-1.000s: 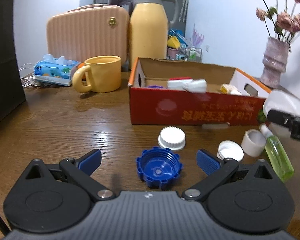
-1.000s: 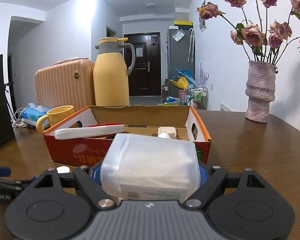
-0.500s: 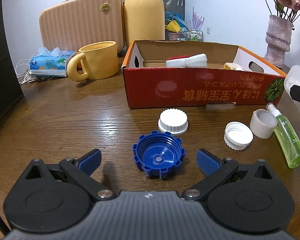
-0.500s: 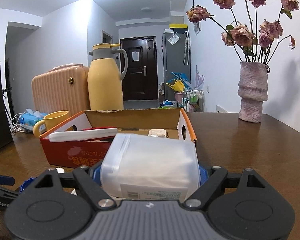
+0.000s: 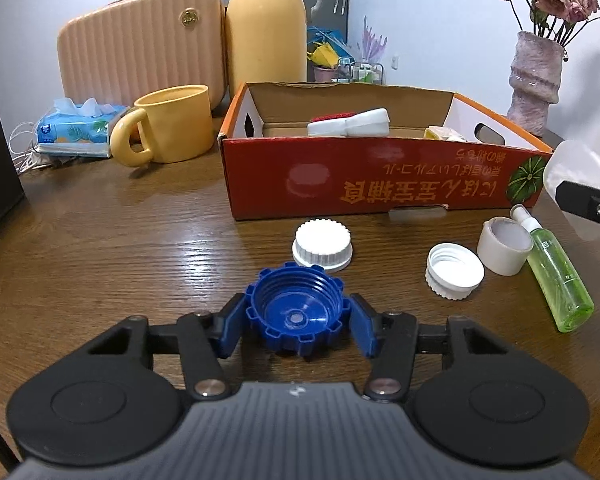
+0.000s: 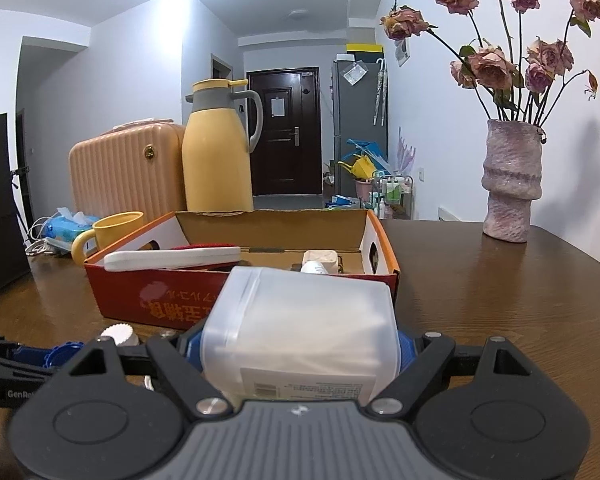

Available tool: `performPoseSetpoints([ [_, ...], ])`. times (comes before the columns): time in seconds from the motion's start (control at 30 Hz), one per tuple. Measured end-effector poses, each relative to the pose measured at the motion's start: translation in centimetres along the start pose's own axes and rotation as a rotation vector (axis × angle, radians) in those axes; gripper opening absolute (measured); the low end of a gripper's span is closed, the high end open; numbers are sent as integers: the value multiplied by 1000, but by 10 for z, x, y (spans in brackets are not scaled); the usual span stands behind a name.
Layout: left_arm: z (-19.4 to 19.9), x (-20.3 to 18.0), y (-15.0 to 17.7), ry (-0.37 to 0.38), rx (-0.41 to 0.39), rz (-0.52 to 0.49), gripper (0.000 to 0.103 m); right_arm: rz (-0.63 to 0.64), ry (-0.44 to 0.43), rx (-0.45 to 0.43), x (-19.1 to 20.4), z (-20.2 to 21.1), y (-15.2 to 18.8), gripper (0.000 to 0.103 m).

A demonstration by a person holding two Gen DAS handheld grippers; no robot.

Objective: Organize rigid objects
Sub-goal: 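Lift and carry the blue cap and white container over the box with both tools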

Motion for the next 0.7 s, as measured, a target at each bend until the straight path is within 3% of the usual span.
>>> performPoseSetpoints([
  [0.7,33,9,-18,16,-140,92,55,19,-3,-5,5,0,-6,83],
])
Point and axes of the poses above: each gripper's, at about its wrist camera, not at the fingertips, and z roughly against the way its jaws point, x to its left, y to its underside, the point moved 7 cm from there along -z, roughly the way its jaws point, and after that the axes turned 7 degrees about y, right-handed, at the moved point
